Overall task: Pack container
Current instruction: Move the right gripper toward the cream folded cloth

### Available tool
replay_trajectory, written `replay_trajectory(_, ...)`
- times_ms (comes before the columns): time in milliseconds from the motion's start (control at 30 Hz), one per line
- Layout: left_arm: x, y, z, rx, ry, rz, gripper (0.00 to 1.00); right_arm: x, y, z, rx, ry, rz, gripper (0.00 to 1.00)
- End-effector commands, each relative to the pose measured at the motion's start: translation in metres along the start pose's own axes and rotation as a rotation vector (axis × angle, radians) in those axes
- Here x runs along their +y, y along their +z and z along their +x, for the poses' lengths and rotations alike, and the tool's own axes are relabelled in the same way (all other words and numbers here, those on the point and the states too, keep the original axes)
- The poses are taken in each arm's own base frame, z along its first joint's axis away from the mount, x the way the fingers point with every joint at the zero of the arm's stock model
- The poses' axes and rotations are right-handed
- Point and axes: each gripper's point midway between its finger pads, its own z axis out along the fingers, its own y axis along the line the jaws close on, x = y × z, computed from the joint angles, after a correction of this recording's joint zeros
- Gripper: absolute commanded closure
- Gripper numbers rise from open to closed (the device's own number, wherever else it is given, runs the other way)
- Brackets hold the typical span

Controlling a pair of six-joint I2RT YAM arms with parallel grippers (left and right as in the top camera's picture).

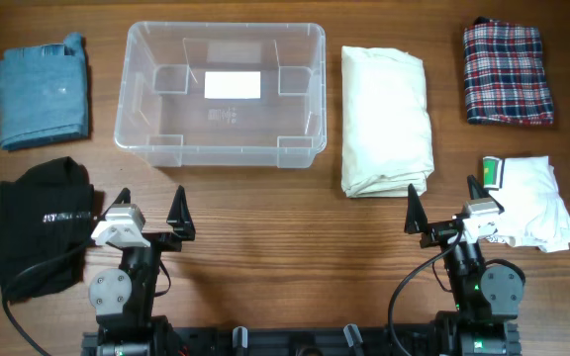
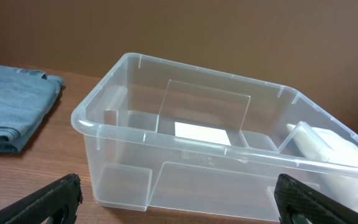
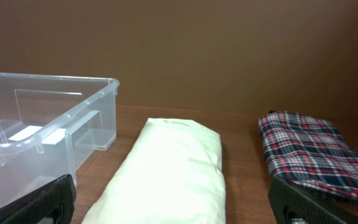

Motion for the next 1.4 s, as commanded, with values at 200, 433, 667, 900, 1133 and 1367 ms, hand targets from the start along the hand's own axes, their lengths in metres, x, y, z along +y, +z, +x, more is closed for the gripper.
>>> replay_trajectory(200,0.001,0.0,0.002,0.001,0.016,-0.005,0.0,-0.002,0.0,0.0,-0.003,-0.012,0.007,0.0)
replay_trajectory(433,0.001,0.0,0.002,0.001,0.016,-0.005,0.0,-0.002,0.0,0.0,-0.003,-0.012,0.007,0.0)
replay_trajectory(667,0.001,0.0,0.002,0.001,0.016,-0.005,0.0,-0.002,0.0,0.0,-0.003,-0.012,0.007,0.0)
replay_trajectory(900,0.001,0.0,0.002,0.001,0.016,-0.005,0.0,-0.002,0.0,0.0,-0.003,-0.012,0.007,0.0)
replay_trajectory(1133,0.001,0.0,0.002,0.001,0.016,-0.005,0.0,-0.003,0.0,0.0,-0.004,-0.018,0.017,0.0)
replay_trajectory(1367,0.001,0.0,0.002,0.001,0.016,-0.005,0.0,-0.012,-0.001,-0.06,-0.112,0.157,0.053,0.0)
